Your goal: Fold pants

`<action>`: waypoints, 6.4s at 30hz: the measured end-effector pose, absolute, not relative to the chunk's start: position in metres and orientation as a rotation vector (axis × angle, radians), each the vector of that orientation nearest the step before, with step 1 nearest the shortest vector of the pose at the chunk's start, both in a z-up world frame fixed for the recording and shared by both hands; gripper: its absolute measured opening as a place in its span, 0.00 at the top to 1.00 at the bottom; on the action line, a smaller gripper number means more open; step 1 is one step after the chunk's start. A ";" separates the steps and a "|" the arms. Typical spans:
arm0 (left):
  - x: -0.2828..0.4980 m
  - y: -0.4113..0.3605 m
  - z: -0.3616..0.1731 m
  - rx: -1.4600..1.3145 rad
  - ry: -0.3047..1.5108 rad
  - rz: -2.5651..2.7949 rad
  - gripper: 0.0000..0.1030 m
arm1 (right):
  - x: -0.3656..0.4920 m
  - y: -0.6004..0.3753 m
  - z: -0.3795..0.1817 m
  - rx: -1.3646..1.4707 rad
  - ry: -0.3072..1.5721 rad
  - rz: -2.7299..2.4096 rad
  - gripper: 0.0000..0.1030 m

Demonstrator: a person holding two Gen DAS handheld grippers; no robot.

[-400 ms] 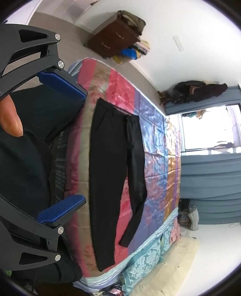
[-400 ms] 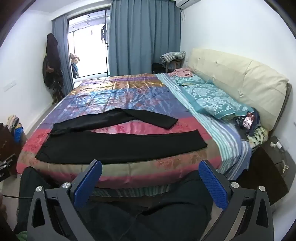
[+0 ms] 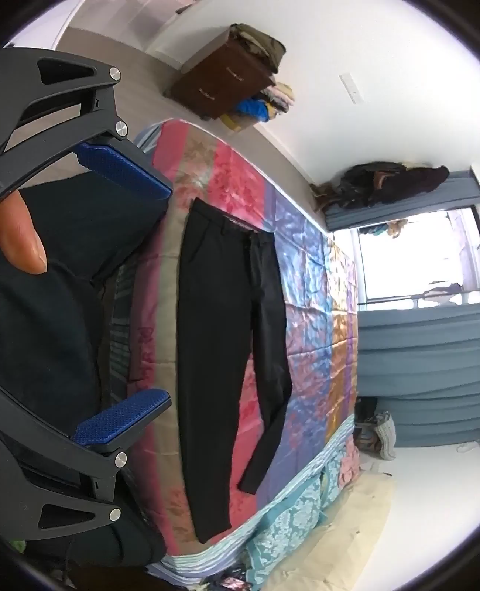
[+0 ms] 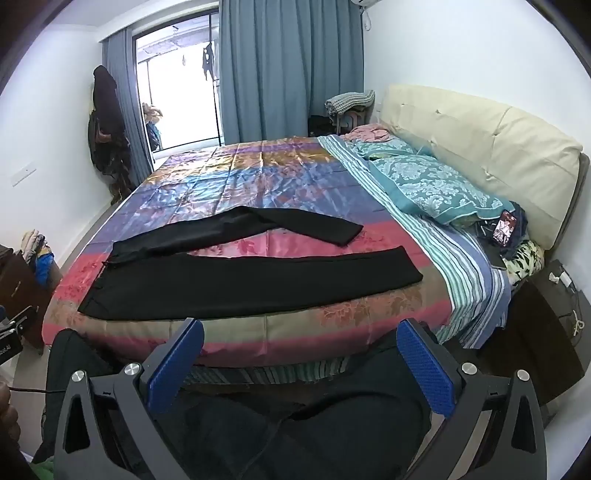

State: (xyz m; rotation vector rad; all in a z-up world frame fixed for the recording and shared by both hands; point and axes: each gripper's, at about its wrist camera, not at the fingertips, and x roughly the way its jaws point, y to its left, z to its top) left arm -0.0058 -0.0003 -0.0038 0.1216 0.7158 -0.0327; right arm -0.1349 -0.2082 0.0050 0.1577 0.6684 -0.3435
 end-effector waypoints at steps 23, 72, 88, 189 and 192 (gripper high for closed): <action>-0.008 -0.002 -0.008 0.144 0.728 -0.017 0.01 | -0.126 -0.210 0.001 0.127 0.709 -0.371 0.00; -0.012 -0.009 -0.015 0.156 0.748 -0.038 0.01 | -0.123 -0.216 -0.007 0.111 0.749 -0.405 0.00; -0.012 -0.020 -0.010 0.186 0.750 -0.072 0.01 | -0.125 -0.217 -0.007 0.103 0.757 -0.393 0.00; 0.179 -0.070 -0.051 0.118 0.934 -0.068 0.01 | 0.197 -0.411 -0.161 -0.249 0.825 -0.111 0.03; 0.190 -0.074 -0.067 0.124 0.976 -0.044 0.01 | 0.230 -0.428 -0.202 -0.428 0.921 -0.014 0.12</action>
